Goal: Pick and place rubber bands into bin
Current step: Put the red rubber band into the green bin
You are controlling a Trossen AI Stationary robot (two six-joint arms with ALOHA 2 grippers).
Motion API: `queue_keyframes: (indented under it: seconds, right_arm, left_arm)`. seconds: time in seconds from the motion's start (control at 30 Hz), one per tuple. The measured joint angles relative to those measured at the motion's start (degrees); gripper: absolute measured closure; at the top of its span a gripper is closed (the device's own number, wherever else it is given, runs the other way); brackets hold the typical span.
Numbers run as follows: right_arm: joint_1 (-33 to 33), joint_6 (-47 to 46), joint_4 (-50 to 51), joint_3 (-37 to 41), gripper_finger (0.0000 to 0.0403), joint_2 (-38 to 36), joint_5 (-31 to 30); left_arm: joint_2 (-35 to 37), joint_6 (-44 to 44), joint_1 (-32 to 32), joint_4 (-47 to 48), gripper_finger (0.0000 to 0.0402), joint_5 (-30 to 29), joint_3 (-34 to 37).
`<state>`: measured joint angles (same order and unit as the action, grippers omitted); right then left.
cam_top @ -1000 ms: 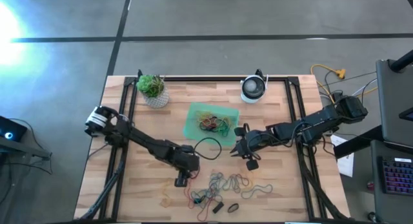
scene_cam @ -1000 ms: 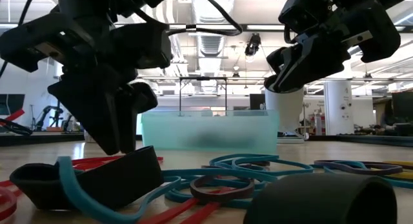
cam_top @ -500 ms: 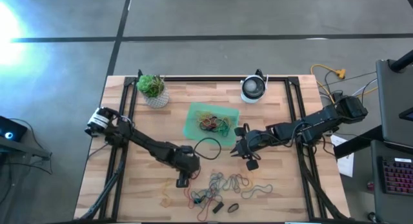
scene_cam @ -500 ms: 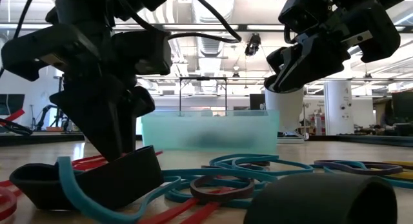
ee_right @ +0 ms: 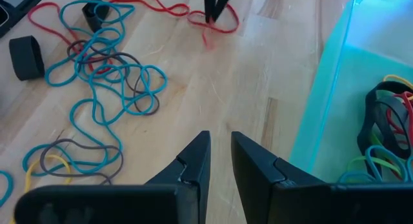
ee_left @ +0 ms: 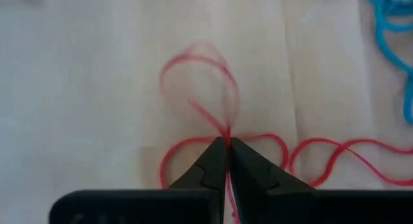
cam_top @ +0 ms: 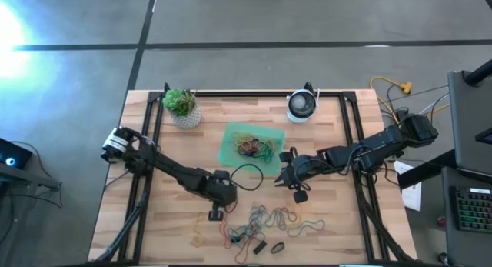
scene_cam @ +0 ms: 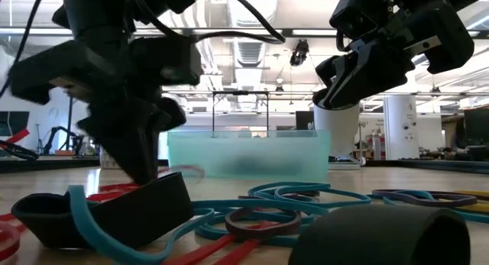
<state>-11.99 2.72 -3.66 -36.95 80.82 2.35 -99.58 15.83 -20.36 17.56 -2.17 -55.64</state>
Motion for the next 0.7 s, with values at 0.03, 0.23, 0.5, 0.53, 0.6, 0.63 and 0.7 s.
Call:
queue_keyframes:
  seconds: [0.03, 0.23, 0.5, 0.53, 0.6, 0.63, 0.7]
  right_arm:
    - [0.00, 0.00, 0.01, 0.00, 0.0346, 0.00, 0.00]
    - [0.00, -0.07, 0.00, 0.00, 0.0346, 0.00, 0.00]
    - [0.00, -0.20, -0.27, -0.02, 0.0346, 0.00, 0.00]
    - [0.00, -0.22, -0.35, -0.02, 0.0346, 0.00, 0.00]
    - [0.00, -0.22, -0.39, -0.02, 0.0346, 0.00, 0.00]
    - [0.00, -0.22, -0.55, -0.02, 0.0346, 0.00, 0.00]
    - [0.00, -0.20, -0.88, -0.02, 0.0346, 0.00, 0.00]
  left_arm:
    - [0.98, -0.42, 0.02, -0.04, 0.0400, -0.39, -0.07]
    - [9.11, -4.62, 0.02, 3.70, 0.0401, -8.77, -1.51]
    - [18.85, -16.82, 1.09, 3.67, 0.0402, -32.73, -2.70]
    - [19.70, -18.48, 1.63, 3.56, 0.0402, -35.13, -2.93]
    - [21.58, -21.29, 2.95, 2.70, 0.0402, -37.65, -3.20]
    - [22.34, -22.59, 3.83, 2.17, 0.0402, -37.74, -3.22]
    - [23.21, -24.39, 5.81, 0.05, 0.0402, -37.74, -3.29]
